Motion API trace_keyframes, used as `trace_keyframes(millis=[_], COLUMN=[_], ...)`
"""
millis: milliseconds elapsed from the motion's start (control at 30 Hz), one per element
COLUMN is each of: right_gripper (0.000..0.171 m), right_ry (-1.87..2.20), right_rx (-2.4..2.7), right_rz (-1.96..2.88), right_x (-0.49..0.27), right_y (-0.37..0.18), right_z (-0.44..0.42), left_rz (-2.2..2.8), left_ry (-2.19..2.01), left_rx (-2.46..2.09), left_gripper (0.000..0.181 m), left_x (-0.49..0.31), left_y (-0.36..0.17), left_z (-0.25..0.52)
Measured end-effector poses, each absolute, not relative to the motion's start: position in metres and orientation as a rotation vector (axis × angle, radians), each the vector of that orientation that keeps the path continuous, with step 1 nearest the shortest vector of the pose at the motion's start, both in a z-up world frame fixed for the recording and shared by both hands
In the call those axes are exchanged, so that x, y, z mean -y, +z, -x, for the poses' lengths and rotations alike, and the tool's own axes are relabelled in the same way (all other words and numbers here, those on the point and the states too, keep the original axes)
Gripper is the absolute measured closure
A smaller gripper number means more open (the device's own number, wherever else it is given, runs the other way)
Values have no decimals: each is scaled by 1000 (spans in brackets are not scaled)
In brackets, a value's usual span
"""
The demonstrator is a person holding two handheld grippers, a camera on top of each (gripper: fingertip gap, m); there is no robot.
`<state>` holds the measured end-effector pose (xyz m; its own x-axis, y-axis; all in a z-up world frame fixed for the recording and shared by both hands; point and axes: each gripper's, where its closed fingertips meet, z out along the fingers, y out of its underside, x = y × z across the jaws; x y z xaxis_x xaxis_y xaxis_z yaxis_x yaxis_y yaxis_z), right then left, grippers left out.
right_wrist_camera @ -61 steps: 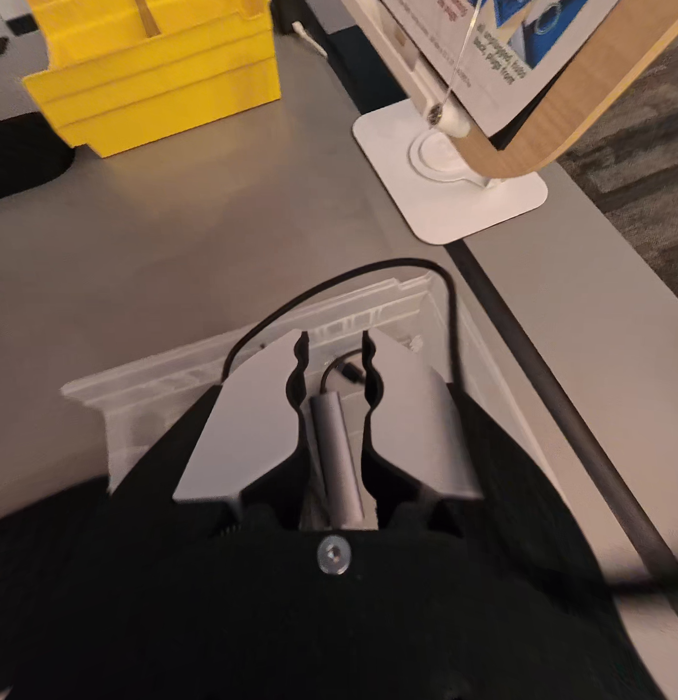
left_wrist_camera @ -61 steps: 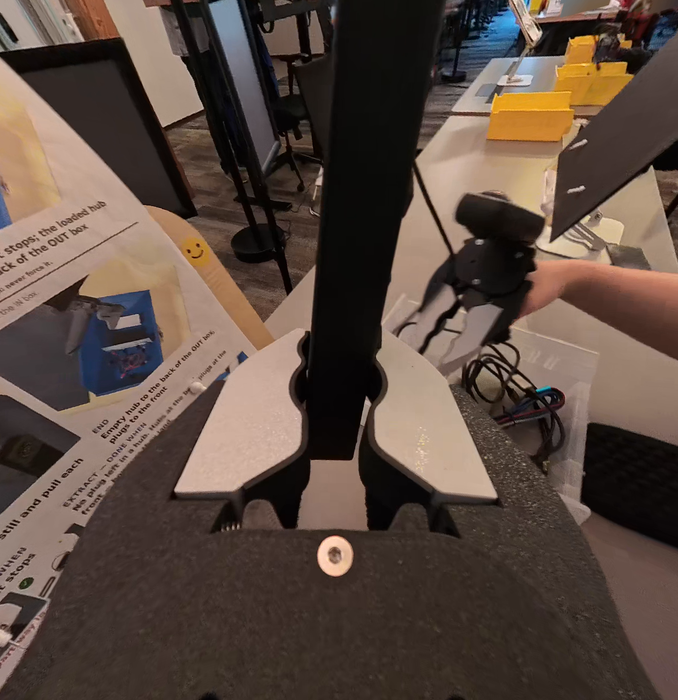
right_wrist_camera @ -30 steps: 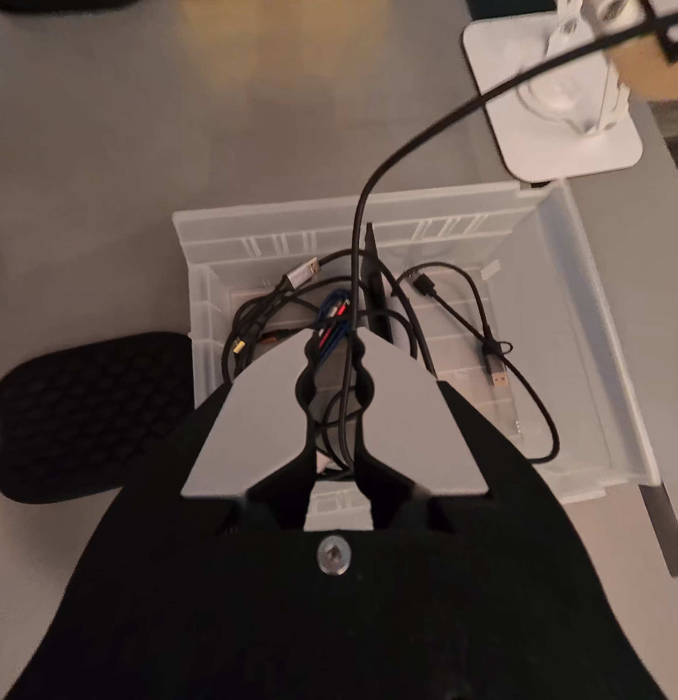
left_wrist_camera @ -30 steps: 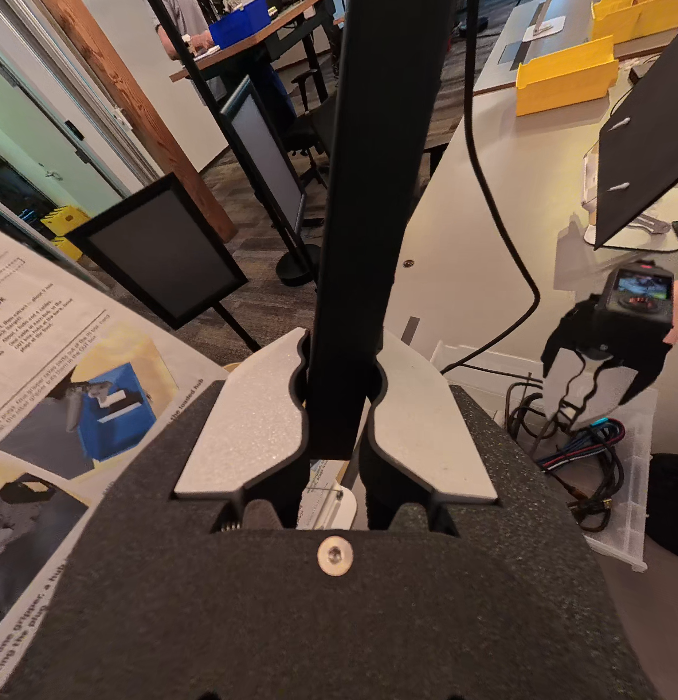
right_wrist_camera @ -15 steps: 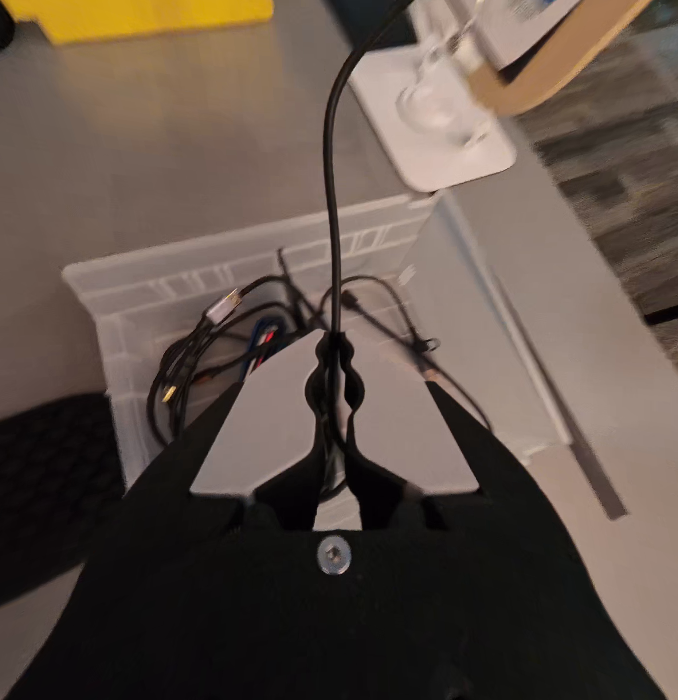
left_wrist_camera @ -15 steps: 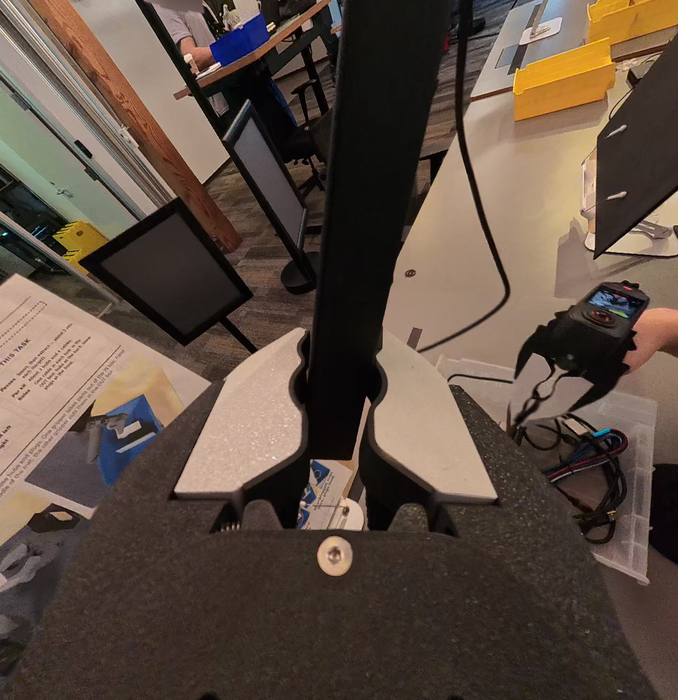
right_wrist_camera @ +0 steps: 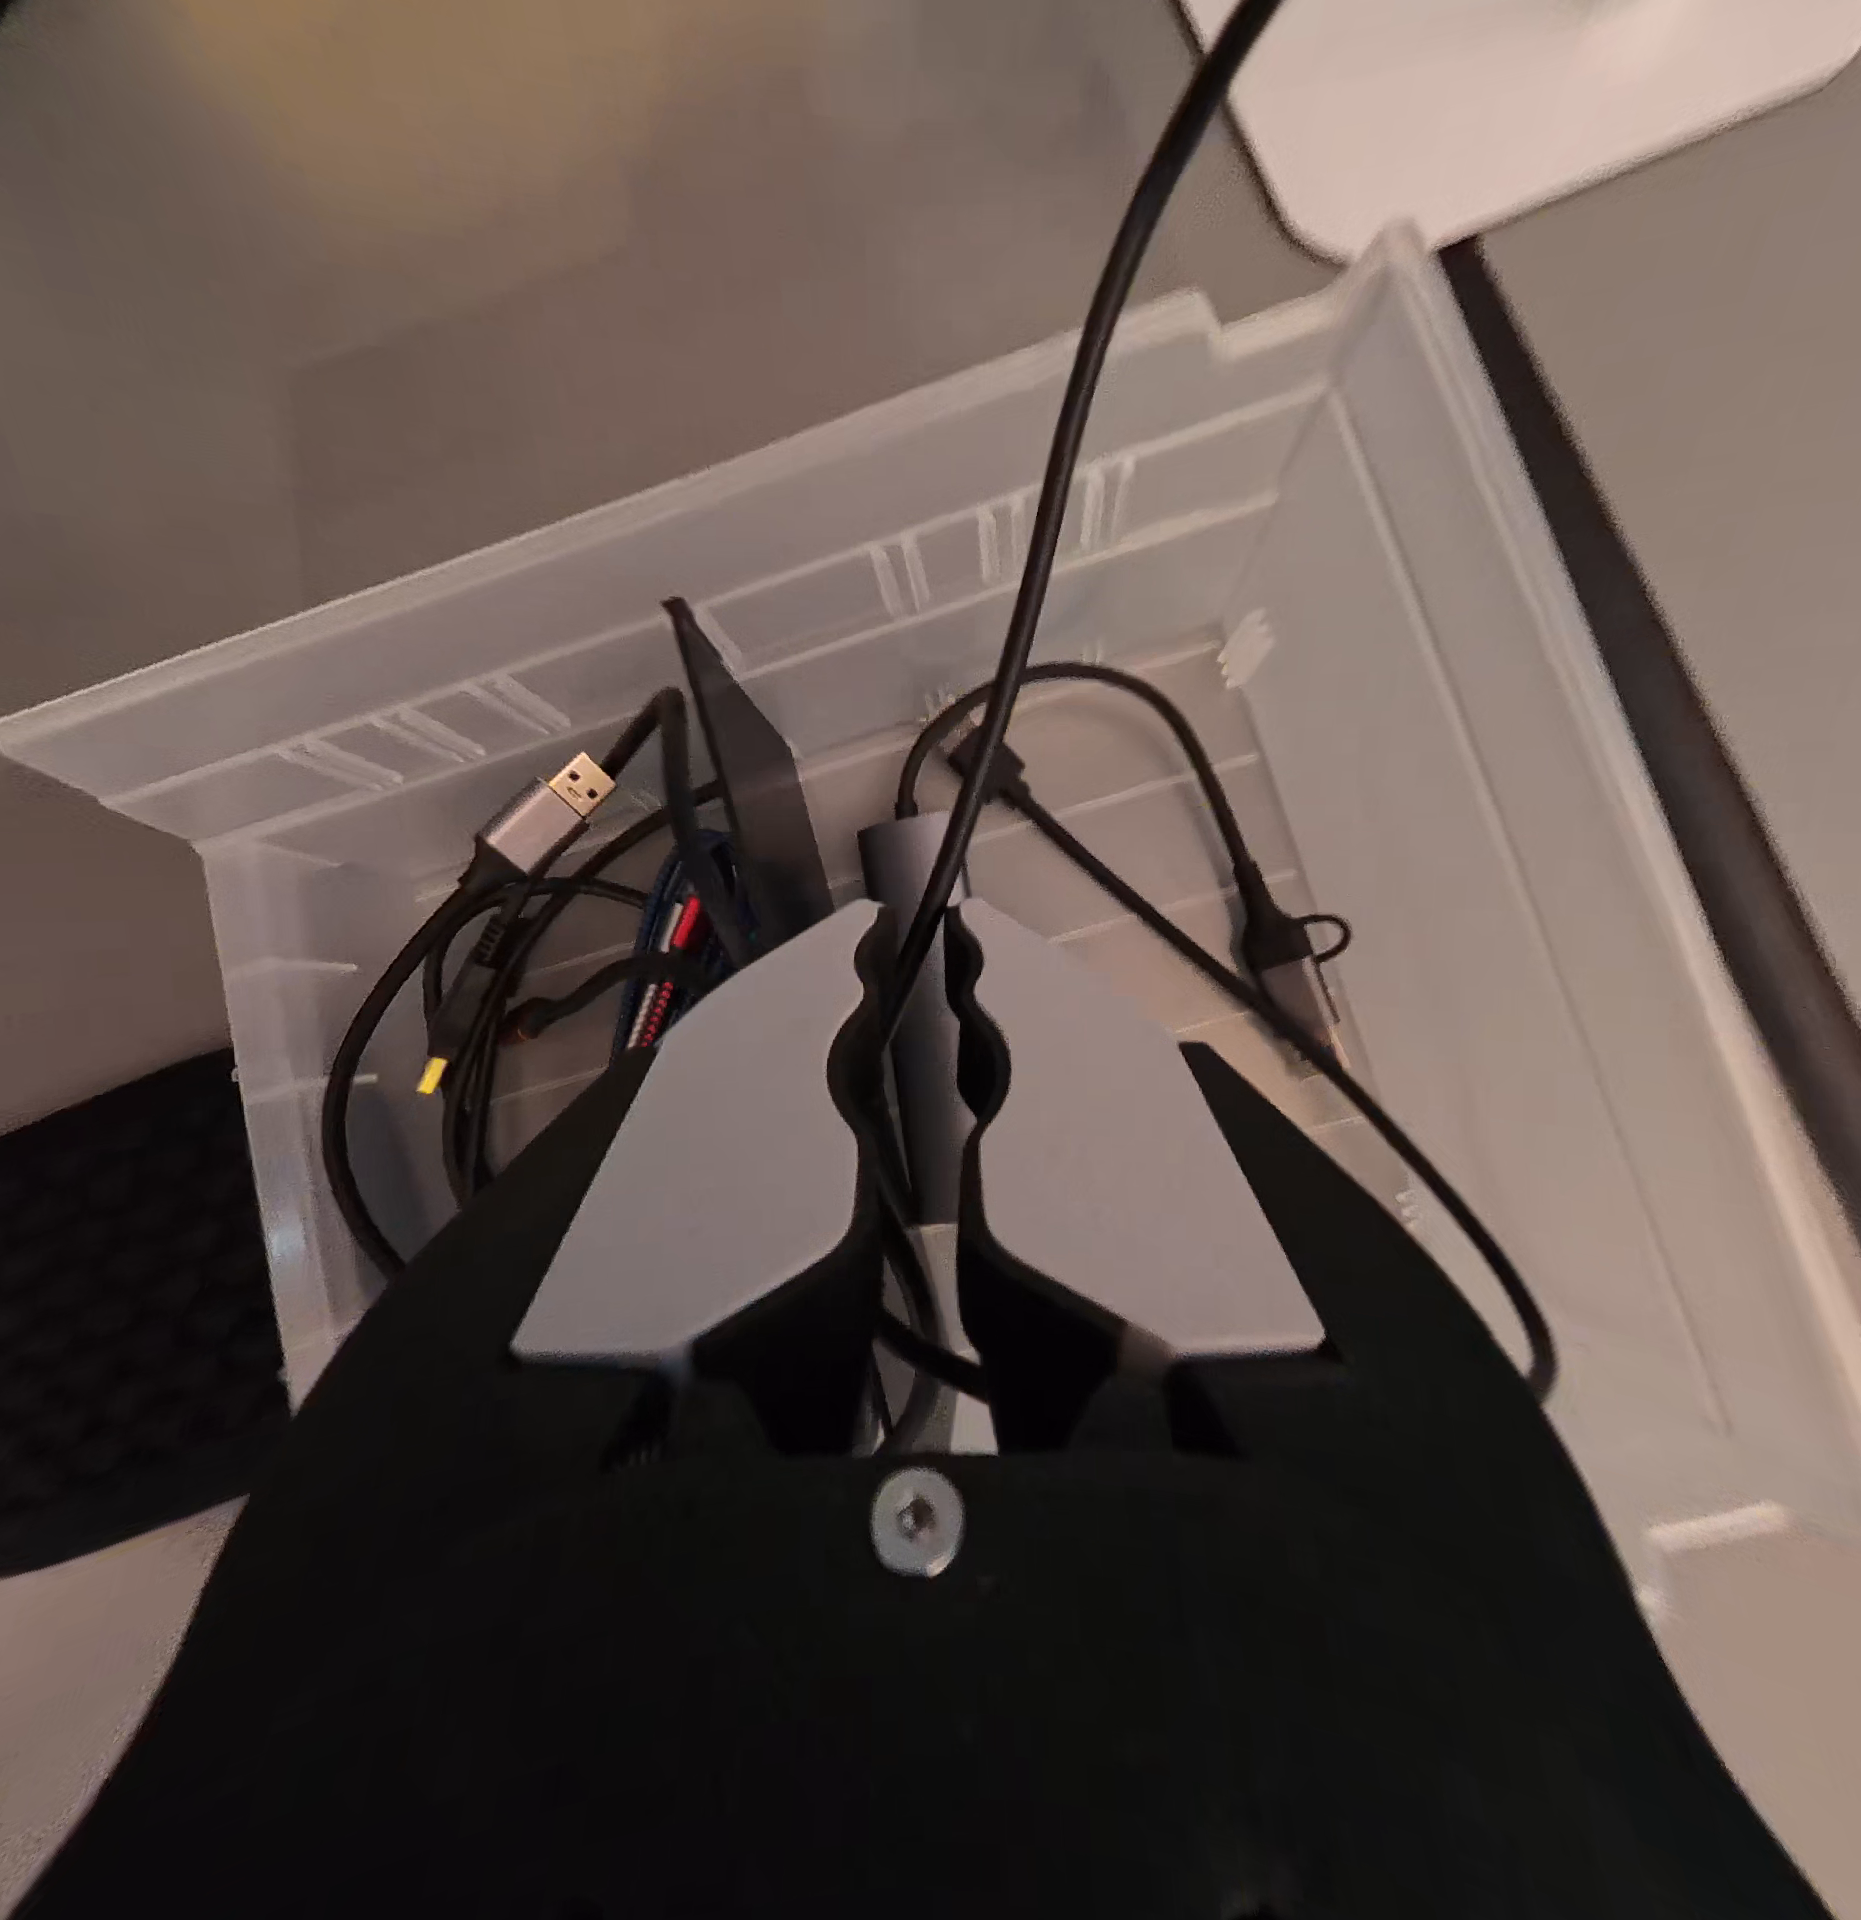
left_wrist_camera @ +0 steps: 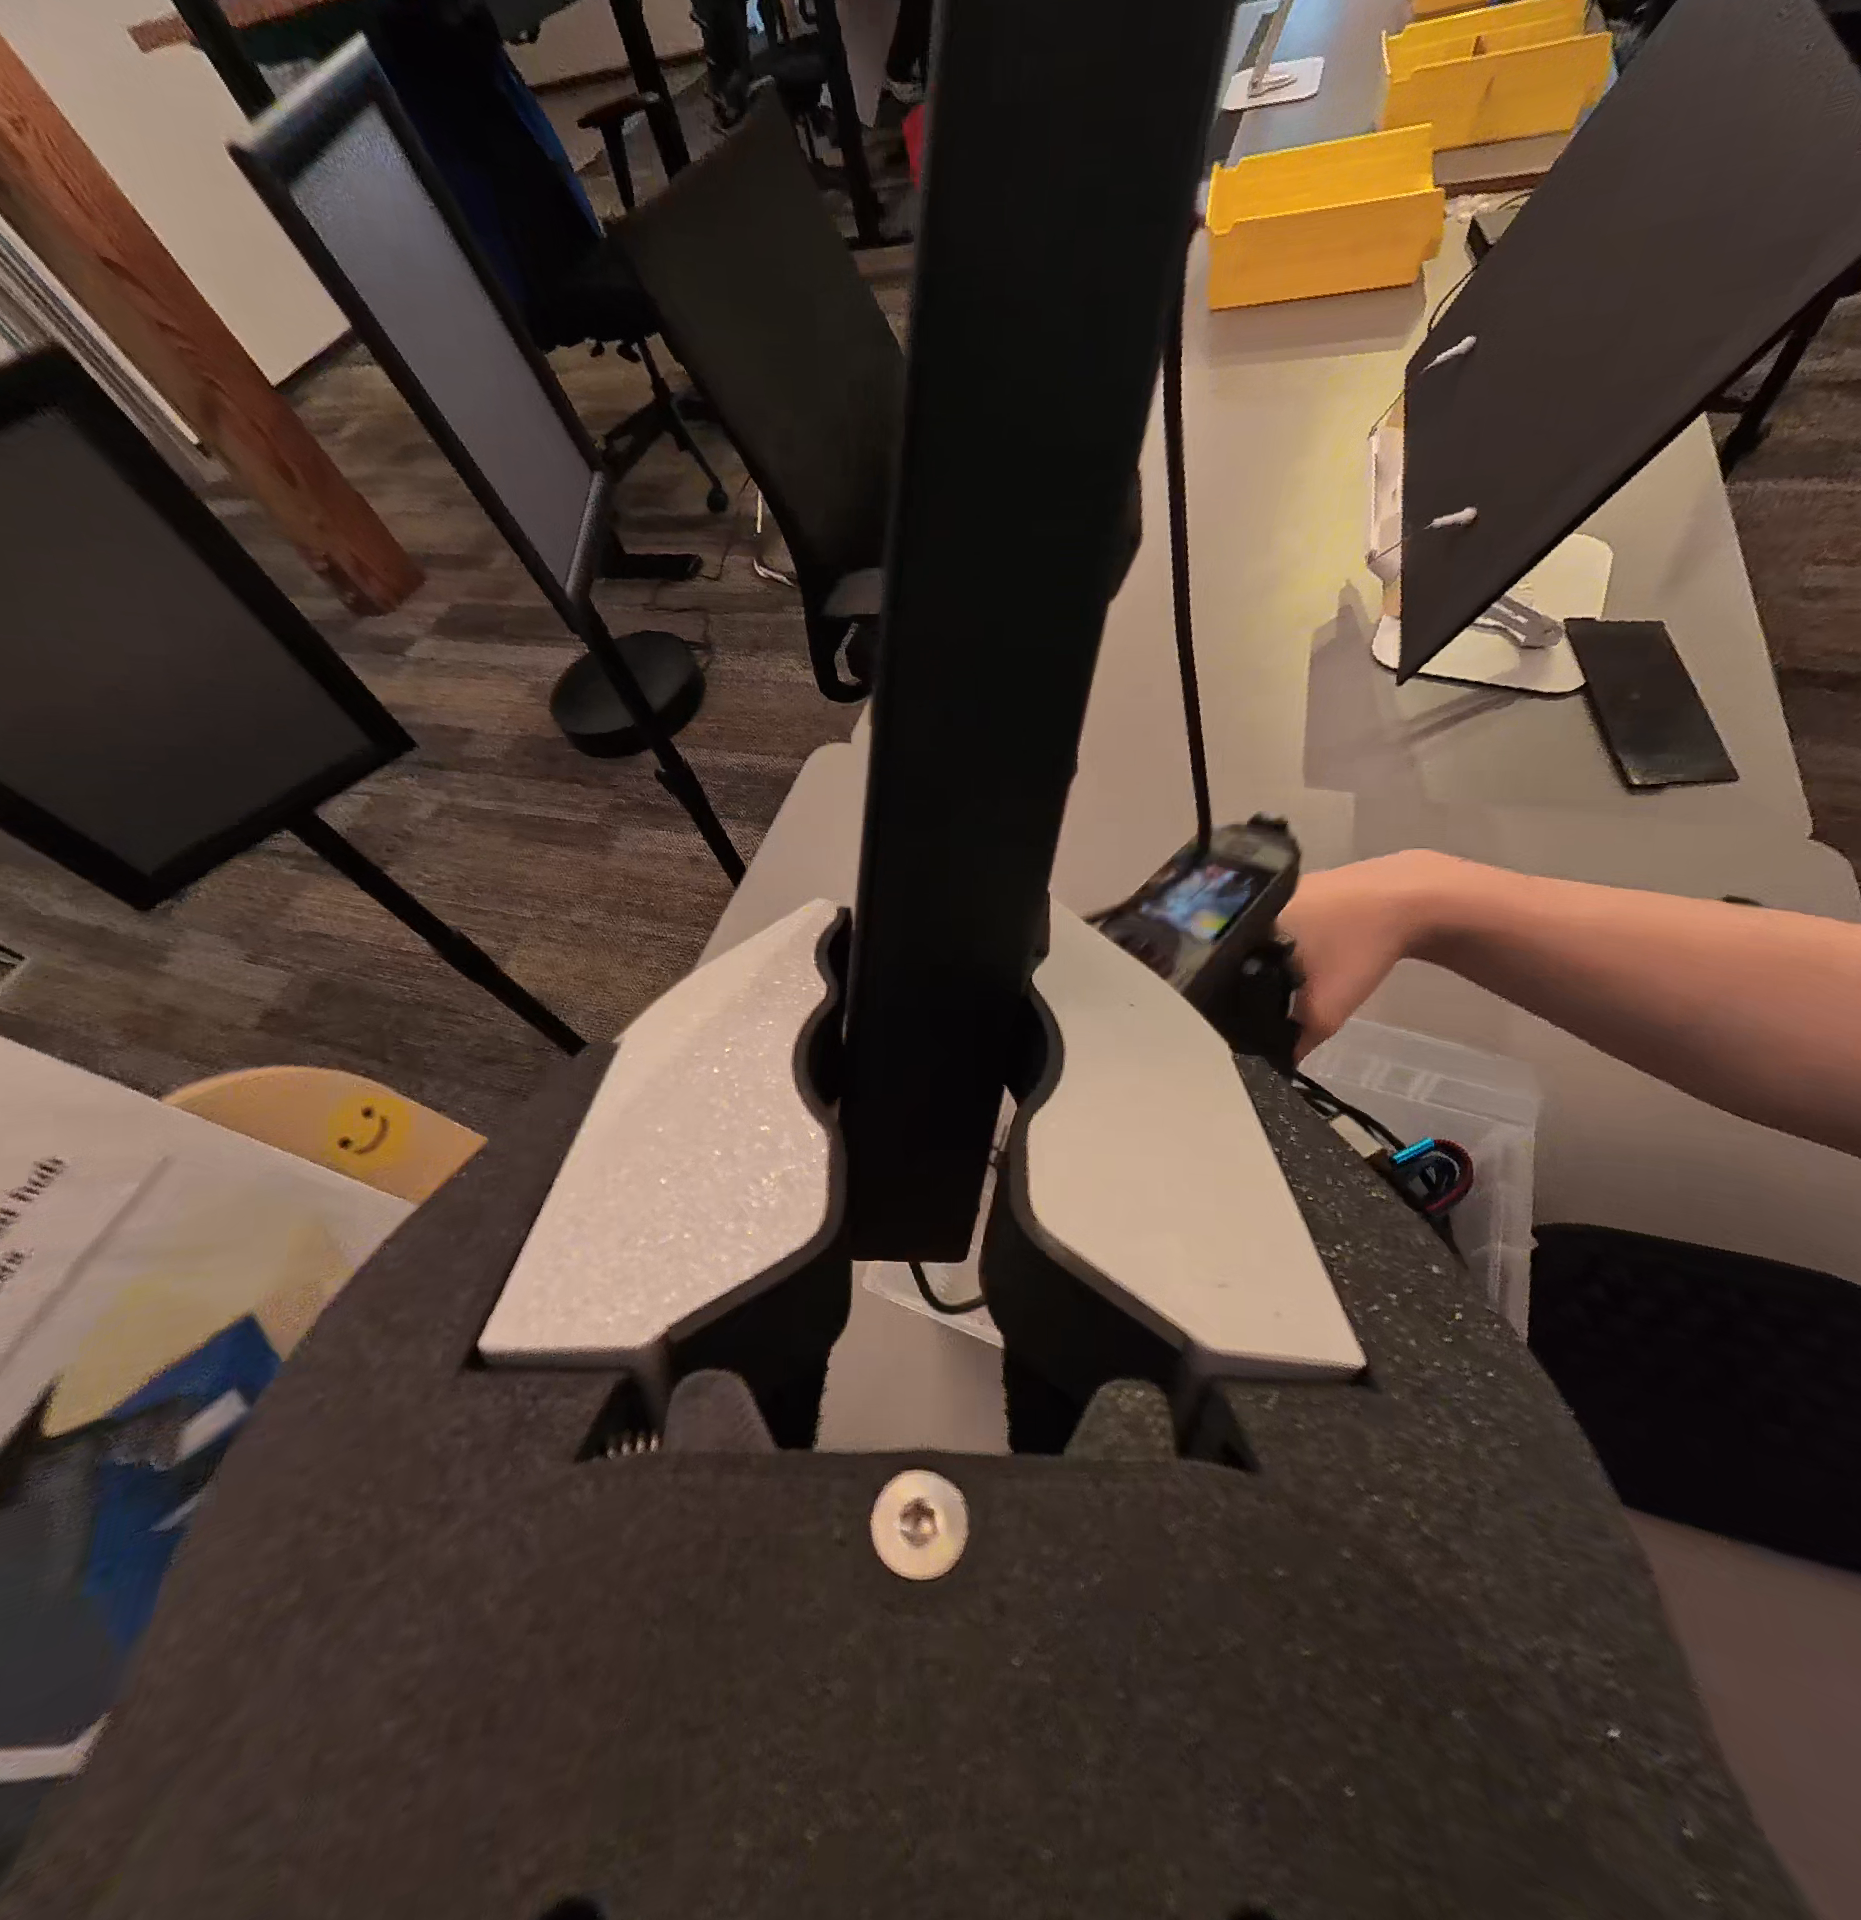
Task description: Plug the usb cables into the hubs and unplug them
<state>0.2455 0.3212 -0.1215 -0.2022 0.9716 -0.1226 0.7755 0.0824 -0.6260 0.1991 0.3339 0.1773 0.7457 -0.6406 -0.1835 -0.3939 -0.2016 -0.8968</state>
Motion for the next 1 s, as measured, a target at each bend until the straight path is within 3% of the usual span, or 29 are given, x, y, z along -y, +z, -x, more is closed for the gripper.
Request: trace_keyframes(millis=[333, 567, 867, 1000], right_gripper=[152, 147, 148, 148], right_ry=[574, 633, 827, 622], right_rx=[1925, 1688, 1921, 2086], right_rz=[1502, 1595, 1589, 1582], right_x=[-326, -349, -292, -275], right_y=[-91, -62, -81, -107], right_z=[-296, -321, -341, -344], left_rz=[1899, 1901, 1882, 1863], left_ry=[-319, -303, -214, -185], left_rx=[-702, -703, -697, -724], left_gripper=[155, 155, 155, 155], left_x=[-351, -347, -352, -353], left_y=[116, 99, 133, 153], left_z=[-162, -148, -129, -132])
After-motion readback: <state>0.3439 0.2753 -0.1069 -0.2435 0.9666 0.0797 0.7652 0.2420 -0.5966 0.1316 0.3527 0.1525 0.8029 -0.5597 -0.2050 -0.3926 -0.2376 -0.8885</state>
